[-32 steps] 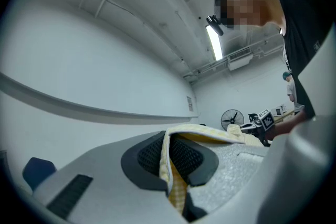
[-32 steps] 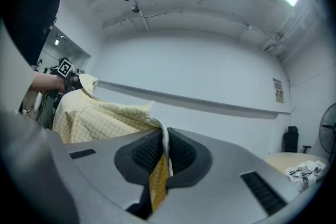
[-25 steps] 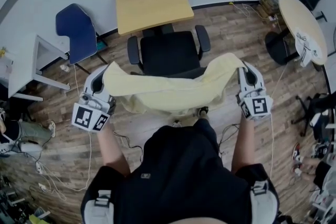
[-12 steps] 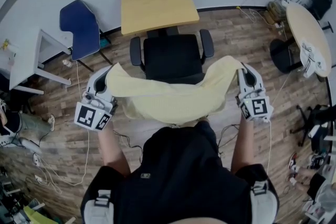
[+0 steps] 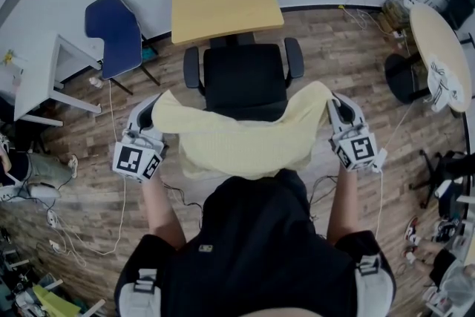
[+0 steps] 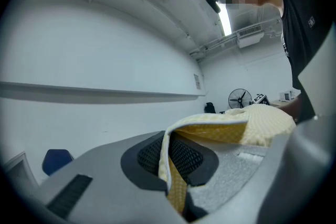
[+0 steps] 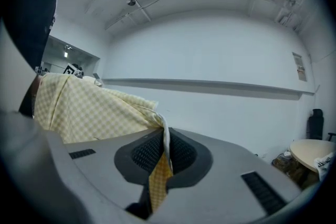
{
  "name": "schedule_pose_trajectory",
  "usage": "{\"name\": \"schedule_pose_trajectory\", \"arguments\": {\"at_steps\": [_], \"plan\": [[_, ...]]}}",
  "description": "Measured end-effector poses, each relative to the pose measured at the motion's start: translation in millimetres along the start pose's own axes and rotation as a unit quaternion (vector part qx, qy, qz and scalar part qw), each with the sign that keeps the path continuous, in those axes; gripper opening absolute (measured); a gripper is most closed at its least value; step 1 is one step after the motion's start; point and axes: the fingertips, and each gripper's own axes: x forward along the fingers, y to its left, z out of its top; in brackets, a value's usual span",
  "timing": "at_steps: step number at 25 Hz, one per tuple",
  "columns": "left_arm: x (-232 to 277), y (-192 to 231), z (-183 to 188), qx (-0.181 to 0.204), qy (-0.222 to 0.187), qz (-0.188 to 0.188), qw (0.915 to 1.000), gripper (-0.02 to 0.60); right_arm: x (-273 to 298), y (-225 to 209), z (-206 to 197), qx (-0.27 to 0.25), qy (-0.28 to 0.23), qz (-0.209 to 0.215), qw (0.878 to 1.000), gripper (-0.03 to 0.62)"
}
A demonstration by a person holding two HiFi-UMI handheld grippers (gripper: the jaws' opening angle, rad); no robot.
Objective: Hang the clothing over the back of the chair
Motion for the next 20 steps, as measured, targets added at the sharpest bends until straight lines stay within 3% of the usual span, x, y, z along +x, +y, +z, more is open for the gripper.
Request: {"name": "schedule_pose_trajectory", "arguments": {"at_steps": [10, 14, 20], "plan": [[-15, -10, -56, -0.022, 0.051, -0.004, 0.9984, 0.006, -17, 20, -24, 0.002, 0.03, 0.003, 1.0, 0.006], [-24, -19, -70, -0.036, 0.051, -0.019, 0.9979, 0.006, -26, 32, -34, -0.005, 0.046, 0.0, 0.999, 0.023], [-43, -19, -82, -0.033, 0.062, -0.01, 0.9975, 0.032, -47, 41, -47, -0.001, 0.061, -0.026, 0.998, 0.052]]}}
